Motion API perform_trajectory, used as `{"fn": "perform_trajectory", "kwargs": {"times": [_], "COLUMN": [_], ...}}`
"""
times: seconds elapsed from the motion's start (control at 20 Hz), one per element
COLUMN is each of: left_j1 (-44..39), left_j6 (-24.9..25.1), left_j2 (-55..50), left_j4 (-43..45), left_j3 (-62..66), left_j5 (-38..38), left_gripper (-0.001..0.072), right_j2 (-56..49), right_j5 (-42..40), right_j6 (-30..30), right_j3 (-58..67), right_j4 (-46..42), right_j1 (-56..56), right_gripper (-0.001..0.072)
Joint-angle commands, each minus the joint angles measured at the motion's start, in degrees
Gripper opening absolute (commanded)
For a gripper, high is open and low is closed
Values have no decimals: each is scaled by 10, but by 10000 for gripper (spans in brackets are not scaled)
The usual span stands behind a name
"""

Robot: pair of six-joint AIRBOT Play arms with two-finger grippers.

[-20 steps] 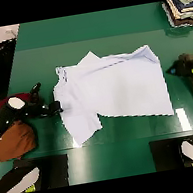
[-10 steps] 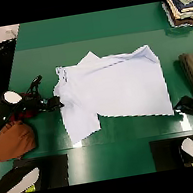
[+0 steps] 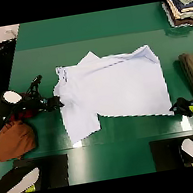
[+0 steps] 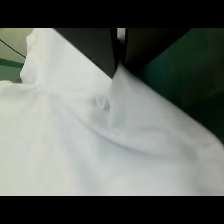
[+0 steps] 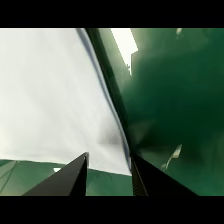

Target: Fold the shirts.

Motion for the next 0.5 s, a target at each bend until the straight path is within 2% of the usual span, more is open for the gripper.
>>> {"fn": "perform_trajectory", "kwargs": {"times": [0.0,0.1,0.2,0.3,0.4,0.45], "left_j1": [0,0,0,0,0,0], "left_j6": [1,2,2,2,1,0], "left_j2": [0,0,0,0,7,17], "left_j4": [0,0,0,0,1,2], "left_j3": [1,1,1,1,1,1], "left_j5": [-7,-16,-23,-24,-23,-17], "left_gripper": [25,26,26,25,24,24], "right_j2": [-1,-1,-1,-1,0,0], "right_j5": [-6,8,20,29,40,43], "right_j6": [-6,-6,-6,-10,-23,-25], "right_j3": [-2,-2,-2,-2,-2,-1], "right_j4": [31,26,25,25,25,26], "right_j1": [2,2,2,2,2,2], "right_gripper": [320,256,236,168,13,12]}}
